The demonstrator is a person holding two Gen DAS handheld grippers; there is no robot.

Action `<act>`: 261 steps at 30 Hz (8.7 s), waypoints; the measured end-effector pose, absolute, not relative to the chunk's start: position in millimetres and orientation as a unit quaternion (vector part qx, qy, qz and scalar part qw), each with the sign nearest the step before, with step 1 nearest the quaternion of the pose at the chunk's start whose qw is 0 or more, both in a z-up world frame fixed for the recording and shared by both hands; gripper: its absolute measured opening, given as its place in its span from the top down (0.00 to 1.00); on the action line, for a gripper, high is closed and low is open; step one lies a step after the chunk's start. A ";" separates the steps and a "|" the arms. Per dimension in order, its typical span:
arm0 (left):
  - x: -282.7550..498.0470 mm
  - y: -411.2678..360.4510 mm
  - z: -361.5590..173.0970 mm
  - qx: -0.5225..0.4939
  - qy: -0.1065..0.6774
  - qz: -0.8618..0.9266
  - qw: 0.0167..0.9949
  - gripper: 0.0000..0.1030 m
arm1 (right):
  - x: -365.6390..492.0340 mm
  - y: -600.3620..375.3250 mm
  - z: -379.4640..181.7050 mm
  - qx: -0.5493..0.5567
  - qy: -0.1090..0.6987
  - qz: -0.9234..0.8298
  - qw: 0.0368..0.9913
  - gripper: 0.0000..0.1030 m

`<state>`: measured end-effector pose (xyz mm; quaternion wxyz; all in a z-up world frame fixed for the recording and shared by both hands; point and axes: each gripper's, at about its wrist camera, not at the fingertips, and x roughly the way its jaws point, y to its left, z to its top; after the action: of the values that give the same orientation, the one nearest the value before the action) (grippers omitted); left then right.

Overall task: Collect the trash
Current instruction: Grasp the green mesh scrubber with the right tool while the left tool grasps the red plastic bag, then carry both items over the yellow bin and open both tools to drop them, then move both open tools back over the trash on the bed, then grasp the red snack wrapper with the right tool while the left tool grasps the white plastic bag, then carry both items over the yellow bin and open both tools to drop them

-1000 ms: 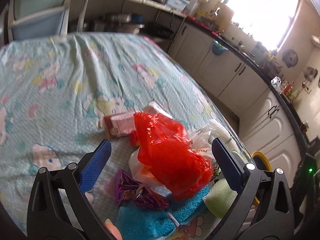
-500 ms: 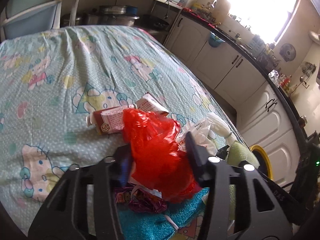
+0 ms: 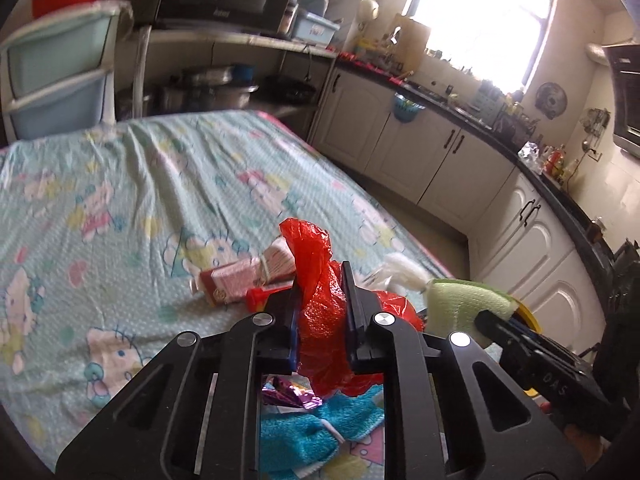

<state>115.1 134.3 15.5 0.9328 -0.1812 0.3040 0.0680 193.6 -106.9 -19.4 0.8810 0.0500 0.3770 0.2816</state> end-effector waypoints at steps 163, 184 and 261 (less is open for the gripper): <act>135.6 120.9 -53.4 -0.172 0.355 0.106 0.913 0.10 | 165.1 -168.8 -107.6 -0.045 0.430 0.214 0.876 0.26; 145.1 156.0 -79.7 -0.239 0.388 0.085 0.886 0.64 | 187.1 -186.2 -111.9 -0.011 0.448 0.210 0.869 0.82; 235.8 -150.6 -6.4 -0.026 0.329 -0.125 0.936 0.93 | 207.2 -429.4 -60.2 0.120 0.345 -0.006 0.931 0.86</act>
<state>235.8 -150.6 -6.4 0.9356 -0.0262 0.3291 -0.1249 207.2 -429.4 -60.2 0.9307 0.1204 0.3453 -0.0058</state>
